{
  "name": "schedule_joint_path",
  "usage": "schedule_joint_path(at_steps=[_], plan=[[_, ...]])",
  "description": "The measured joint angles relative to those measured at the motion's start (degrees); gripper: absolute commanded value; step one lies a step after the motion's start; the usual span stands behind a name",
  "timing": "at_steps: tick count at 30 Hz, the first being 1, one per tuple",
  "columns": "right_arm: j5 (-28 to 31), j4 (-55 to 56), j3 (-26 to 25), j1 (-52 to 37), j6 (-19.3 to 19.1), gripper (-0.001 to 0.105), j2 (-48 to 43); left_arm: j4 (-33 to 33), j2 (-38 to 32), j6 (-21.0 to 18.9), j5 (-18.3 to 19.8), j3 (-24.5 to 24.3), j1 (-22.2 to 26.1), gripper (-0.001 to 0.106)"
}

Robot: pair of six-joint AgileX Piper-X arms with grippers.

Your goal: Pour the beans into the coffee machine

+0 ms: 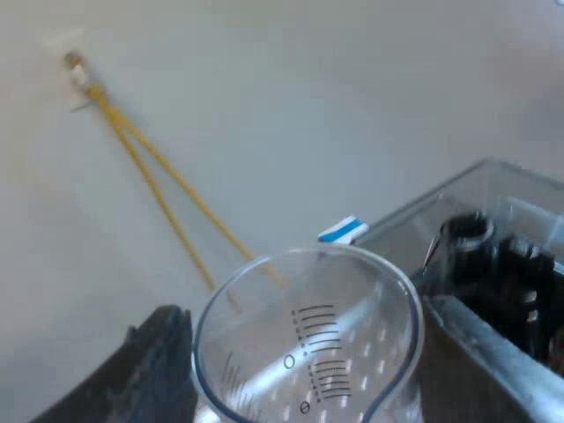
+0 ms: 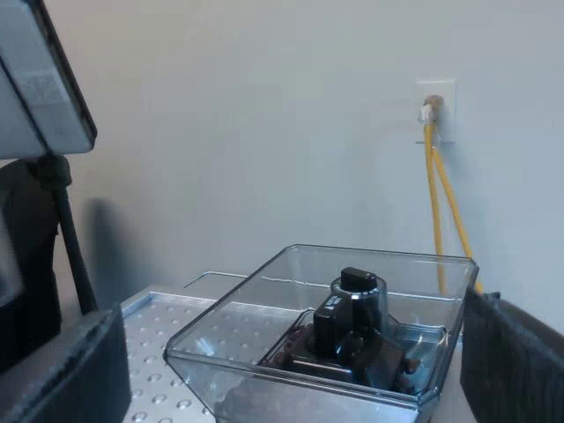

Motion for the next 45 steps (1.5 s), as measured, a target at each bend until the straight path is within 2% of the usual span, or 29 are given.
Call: schedule_joint_path(at_steps=[4,7,10,15,19,21,22,24,25,27,30,35,41,43,45], plan=[[0.00,0.00,0.00,0.00,0.00,0.078,0.00,0.24,7.16,0.53,0.00,-6.59,-2.23,0.002],[0.00,0.00,0.00,0.00,-0.12,0.078,0.00,0.29,12.11,2.58,-0.60,-11.04,-3.83,0.002],[0.00,0.00,0.00,0.00,-0.15,0.078,0.00,0.29,15.43,5.66,-3.78,-13.97,-5.32,0.002],[0.00,0.00,0.00,0.00,-0.15,0.078,0.00,0.19,18.88,14.90,-8.97,-15.59,-6.94,0.002],[0.00,0.00,0.00,0.00,-0.15,0.078,0.00,-0.05,20.32,20.83,-10.94,-15.59,-7.35,0.002],[0.00,0.00,0.00,0.00,-0.15,0.078,0.00,-1.40,21.33,26.16,-11.96,-15.59,-8.03,0.002],[0.00,0.00,0.00,0.00,-0.15,0.078,0.00,-1.79,21.51,26.89,-12.38,-15.59,-8.20,0.002],[0.00,0.00,0.00,0.00,-0.15,0.078,0.00,-4.29,22.08,30.77,-13.91,-15.59,-9.07,0.002],[0.00,0.00,0.00,0.00,-0.15,0.078,0.00,-4.83,22.16,31.85,-13.92,-15.59,-9.26,0.002],[0.00,0.00,0.00,0.00,-0.15,0.078,0.00,-7.22,22.81,37.37,-14.34,-15.59,-10.64,0.002],[0.00,0.00,0.00,0.00,-0.15,0.078,0.00,-8.59,23.76,43.61,-14.91,-15.59,-12.32,0.002],[0.00,0.64,0.00,0.00,-0.15,0.078,0.00,-10.35,25.53,49.78,-14.91,-15.59,-13.59,0.002],[0.00,3.88,0.00,0.00,-0.15,0.078,0.00,-10.66,26.80,61.38,-15.63,-15.59,-13.74,0.002],[0.00,3.88,0.00,0.00,-0.15,0.078,0.00,-10.52,26.78,62.93,-15.81,-15.59,-13.74,0.002],[0.00,3.88,0.00,0.00,-0.15,0.078,0.00,-10.43,26.78,67.52,-15.85,-15.59,-13.74,0.002]])
